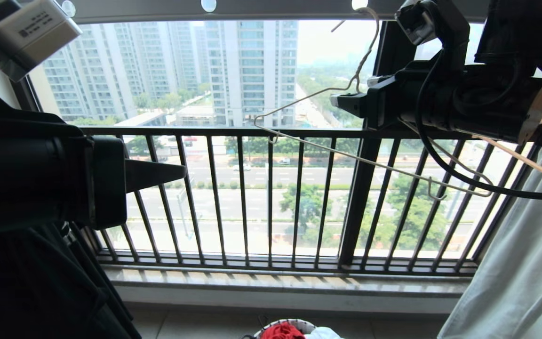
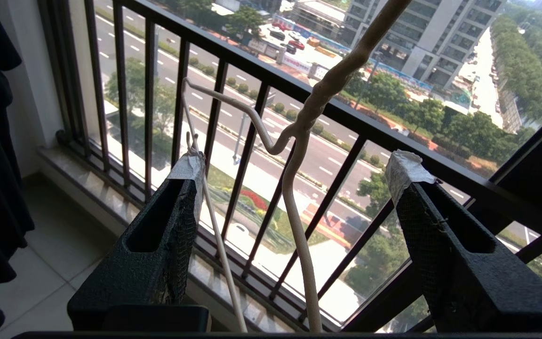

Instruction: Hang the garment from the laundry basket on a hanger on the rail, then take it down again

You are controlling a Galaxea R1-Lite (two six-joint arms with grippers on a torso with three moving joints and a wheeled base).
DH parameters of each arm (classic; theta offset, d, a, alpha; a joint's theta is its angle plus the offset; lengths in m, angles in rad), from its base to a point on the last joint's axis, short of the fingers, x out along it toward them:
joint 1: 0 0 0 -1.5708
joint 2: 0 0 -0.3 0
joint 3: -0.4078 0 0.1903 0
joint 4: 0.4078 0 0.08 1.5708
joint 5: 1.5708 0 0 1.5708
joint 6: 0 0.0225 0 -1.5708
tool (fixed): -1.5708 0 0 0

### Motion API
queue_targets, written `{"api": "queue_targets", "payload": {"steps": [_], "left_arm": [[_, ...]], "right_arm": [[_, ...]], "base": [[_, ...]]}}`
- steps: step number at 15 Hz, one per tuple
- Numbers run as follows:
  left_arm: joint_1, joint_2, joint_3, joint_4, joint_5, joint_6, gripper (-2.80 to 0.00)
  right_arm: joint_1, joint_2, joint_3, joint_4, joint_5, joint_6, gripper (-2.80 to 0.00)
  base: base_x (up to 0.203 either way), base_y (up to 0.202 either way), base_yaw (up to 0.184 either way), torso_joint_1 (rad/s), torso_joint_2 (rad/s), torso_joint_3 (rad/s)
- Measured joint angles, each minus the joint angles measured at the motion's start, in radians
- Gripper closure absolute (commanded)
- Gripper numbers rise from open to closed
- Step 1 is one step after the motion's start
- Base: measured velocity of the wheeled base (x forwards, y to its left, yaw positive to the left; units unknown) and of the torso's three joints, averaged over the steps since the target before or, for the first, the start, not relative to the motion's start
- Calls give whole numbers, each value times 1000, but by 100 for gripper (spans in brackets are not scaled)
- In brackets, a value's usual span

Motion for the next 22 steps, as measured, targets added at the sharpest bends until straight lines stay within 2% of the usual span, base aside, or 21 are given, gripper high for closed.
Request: {"api": "queue_targets", "payload": {"steps": [7,8,11,14,15,18,19,20,22], "left_arm": [[-1,-1,7,0,-1,10,0],[-2,-3,9,1,-2,17,0],[-3,-20,25,3,-4,53,0],[-10,-57,49,3,-5,93,0],[-12,-73,60,4,-11,94,0],[-14,-127,118,5,-99,89,0],[-9,-155,154,9,-109,89,0],[12,-187,196,8,-113,99,0],[119,-266,288,8,-116,136,0]], "right_arm": [[16,-306,251,1,11,4,-280],[16,-358,294,1,12,4,0],[16,-474,398,10,13,4,0],[16,-546,420,91,11,25,0],[15,-570,423,117,10,48,0],[-28,-654,424,200,7,180,0],[-44,-690,419,233,7,214,0],[-56,-730,410,268,7,226,0],[-90,-836,402,363,6,235,0]], "base": [[0,0,0,0,0,0],[0,0,0,0,0,0],[0,0,0,0,0,0],[0,0,0,0,0,0],[0,0,0,0,0,0],[0,0,0,0,0,0],[0,0,0,0,0,0],[0,0,0,0,0,0],[0,0,0,0,0,0]]}}
